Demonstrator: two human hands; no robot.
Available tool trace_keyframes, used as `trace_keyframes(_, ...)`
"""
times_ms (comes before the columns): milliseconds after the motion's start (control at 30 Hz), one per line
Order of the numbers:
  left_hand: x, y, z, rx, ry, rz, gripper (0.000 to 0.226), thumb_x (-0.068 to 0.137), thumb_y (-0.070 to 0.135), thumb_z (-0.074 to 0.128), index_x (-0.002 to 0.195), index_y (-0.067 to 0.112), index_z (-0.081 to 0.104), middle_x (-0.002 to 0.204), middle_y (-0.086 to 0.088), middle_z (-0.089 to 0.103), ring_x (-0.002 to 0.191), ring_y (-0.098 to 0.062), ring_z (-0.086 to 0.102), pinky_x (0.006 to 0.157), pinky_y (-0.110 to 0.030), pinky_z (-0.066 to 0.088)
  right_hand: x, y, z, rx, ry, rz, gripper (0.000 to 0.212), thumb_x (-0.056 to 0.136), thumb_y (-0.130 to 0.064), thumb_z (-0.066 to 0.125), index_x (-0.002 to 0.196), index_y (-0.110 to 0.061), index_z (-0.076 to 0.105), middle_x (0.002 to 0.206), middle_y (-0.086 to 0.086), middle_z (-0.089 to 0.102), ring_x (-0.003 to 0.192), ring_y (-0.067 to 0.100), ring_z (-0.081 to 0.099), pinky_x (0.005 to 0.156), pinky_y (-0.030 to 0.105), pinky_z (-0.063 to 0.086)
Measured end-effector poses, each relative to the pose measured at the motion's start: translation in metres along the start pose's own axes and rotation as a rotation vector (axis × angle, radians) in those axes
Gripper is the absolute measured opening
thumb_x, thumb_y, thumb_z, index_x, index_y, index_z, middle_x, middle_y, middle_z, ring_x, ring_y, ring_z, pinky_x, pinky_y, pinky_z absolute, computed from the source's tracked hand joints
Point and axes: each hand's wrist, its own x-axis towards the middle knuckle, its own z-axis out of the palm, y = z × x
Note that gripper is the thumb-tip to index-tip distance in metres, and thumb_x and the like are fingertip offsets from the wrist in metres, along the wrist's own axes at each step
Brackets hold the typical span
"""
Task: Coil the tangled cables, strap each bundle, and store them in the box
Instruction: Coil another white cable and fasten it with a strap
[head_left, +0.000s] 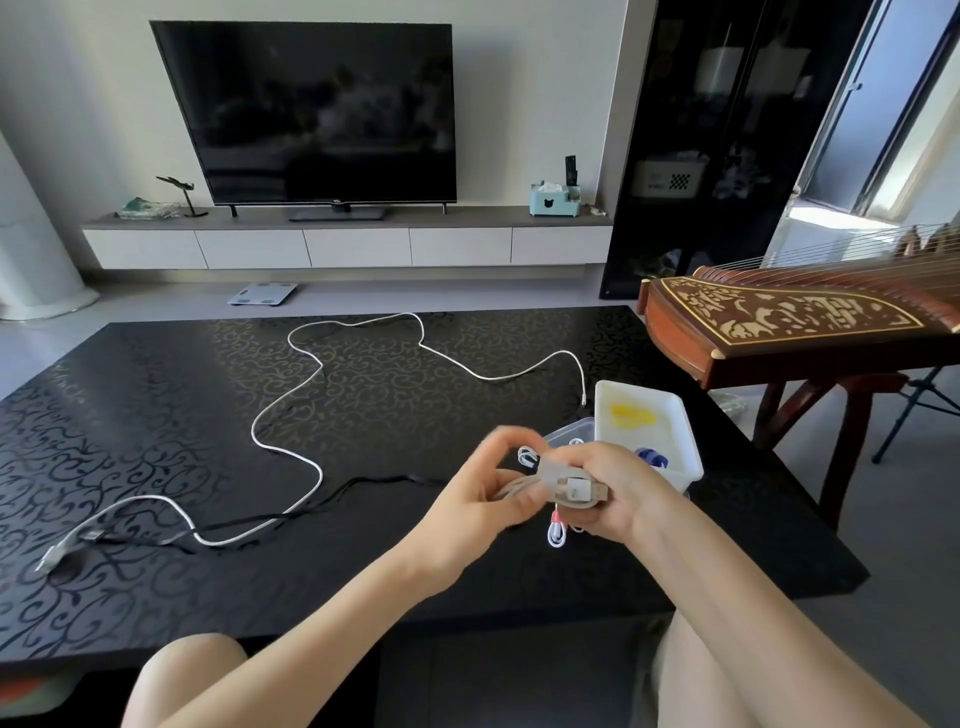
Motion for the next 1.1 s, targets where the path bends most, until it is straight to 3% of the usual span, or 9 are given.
trace_keyframes(100,0.003,0.001,-0.003,0.022,0.005,-0.126,0.020,0.096,0.026,0.051,0.115,0.018,0.047,0.054,0.011,0.039,0.048,-0.003,0.032,0.047,-0.015,0.023,-0.003,-0.001,0.001,-0.089,0.055,-0.051,0.015,0.088,-0.003,0.055,0.074,-0.006,0.051,0.053,0.005,0.050,0.037,0.010,0.053,0.037,0.017,0.041)
trace_keyframes(200,0.008,0.004,-0.004,0.189,-0.042,-0.191,0.014,0.099,0.017,0.047,0.095,0.004,0.052,0.056,0.006,0.040,0.047,-0.004,0.034,0.047,-0.014,0.029,-0.004,-0.001,0.001,-0.193,0.046,-0.130,0.022,0.089,-0.006,0.057,0.067,-0.007,0.053,0.057,0.007,0.051,0.048,0.016,0.054,0.045,0.023,0.039)
trace_keyframes(333,0.016,0.021,-0.013,0.555,-0.242,-0.249,0.013,0.098,0.018,0.048,0.089,0.011,0.053,0.065,0.003,0.063,0.055,0.000,0.054,0.054,-0.007,0.039,-0.001,0.004,0.003,-0.406,0.083,-0.283,0.037,0.088,-0.005,0.056,0.051,-0.010,0.051,0.045,0.000,0.047,0.042,0.012,0.048,0.043,0.021,0.040)
trace_keyframes(433,0.019,0.024,-0.012,0.686,-0.209,-0.206,0.009,0.096,0.021,0.052,0.091,0.013,0.054,0.083,0.002,0.073,0.067,-0.001,0.064,0.066,-0.015,0.048,-0.001,0.002,0.004,-0.518,0.131,-0.363,0.040,0.087,-0.007,0.055,0.047,-0.010,0.050,0.040,-0.001,0.042,0.044,0.017,0.045,0.054,0.030,0.039)
trace_keyframes(567,0.014,0.013,-0.001,0.535,0.041,-0.068,0.020,0.091,0.019,0.056,0.104,0.029,0.045,0.069,0.003,0.065,0.056,-0.008,0.052,0.059,-0.027,0.046,-0.002,-0.007,0.002,-0.521,0.126,-0.347,0.055,0.088,-0.007,0.054,0.034,-0.014,0.056,0.037,-0.005,0.046,0.047,0.016,0.050,0.057,0.030,0.044)
trace_keyframes(733,0.012,0.002,0.007,0.285,0.220,0.022,0.012,0.093,0.022,0.056,0.085,0.028,0.063,0.057,0.007,0.054,0.052,-0.009,0.043,0.052,-0.019,0.036,-0.001,-0.012,0.003,-0.368,0.094,-0.315,0.047,0.080,0.003,0.053,0.038,-0.015,0.040,0.042,0.000,0.034,0.035,0.011,0.039,0.049,0.026,0.034)
trace_keyframes(900,0.016,0.005,0.011,0.133,0.250,0.072,0.023,0.092,0.013,0.059,0.070,0.021,0.063,0.072,-0.016,0.060,0.058,-0.013,0.045,0.054,-0.024,0.038,0.000,-0.013,-0.003,-0.031,-0.027,-0.016,0.029,0.085,0.002,0.045,0.058,-0.009,0.043,0.038,0.002,0.044,0.029,0.008,0.045,0.032,0.015,0.035)
trace_keyframes(1000,0.016,0.004,0.011,-0.005,0.237,0.019,0.031,0.093,0.012,0.057,0.064,0.024,0.061,0.076,-0.016,0.056,0.053,-0.004,0.039,0.046,-0.013,0.031,0.002,-0.012,-0.006,0.027,-0.061,0.073,0.023,0.088,0.001,0.044,0.066,-0.006,0.047,0.041,0.004,0.049,0.031,0.009,0.049,0.035,0.015,0.037)
trace_keyframes(1100,0.018,0.003,0.012,-0.051,0.217,-0.029,0.031,0.093,0.014,0.057,0.064,0.022,0.059,0.073,-0.013,0.048,0.054,-0.006,0.035,0.049,-0.016,0.025,0.004,-0.009,-0.008,0.126,-0.074,0.136,0.016,0.086,0.004,0.046,0.073,-0.005,0.050,0.045,0.007,0.050,0.033,0.011,0.052,0.035,0.015,0.043)
